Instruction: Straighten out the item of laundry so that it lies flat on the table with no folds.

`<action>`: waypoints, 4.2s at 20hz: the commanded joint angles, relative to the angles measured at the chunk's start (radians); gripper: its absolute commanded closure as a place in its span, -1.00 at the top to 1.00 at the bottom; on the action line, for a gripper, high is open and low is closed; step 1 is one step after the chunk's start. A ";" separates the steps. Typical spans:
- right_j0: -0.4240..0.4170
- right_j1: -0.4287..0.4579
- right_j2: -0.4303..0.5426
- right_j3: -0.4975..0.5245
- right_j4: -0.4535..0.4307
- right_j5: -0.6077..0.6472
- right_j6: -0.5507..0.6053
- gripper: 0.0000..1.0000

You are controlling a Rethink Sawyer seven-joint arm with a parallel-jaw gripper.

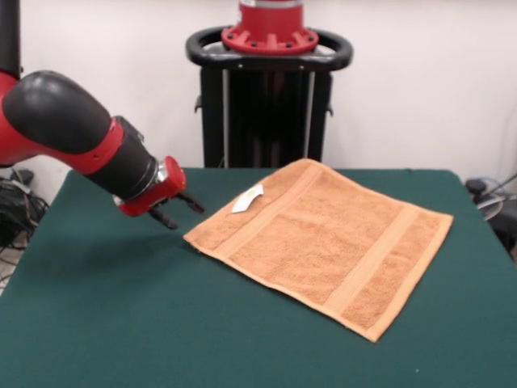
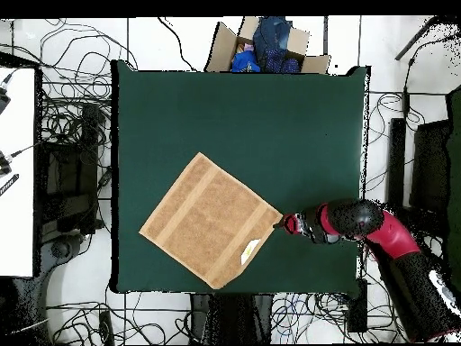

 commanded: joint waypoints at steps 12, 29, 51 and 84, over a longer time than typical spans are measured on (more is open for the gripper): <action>0.030 -0.252 0.025 0.096 0.160 0.160 0.020 1.00; 0.519 -0.538 -0.298 0.488 0.033 -0.788 0.594 1.00; 0.851 -0.452 -0.647 0.511 0.402 -1.033 0.698 1.00; 0.912 -0.451 -0.608 0.409 0.547 -0.996 0.751 -1.00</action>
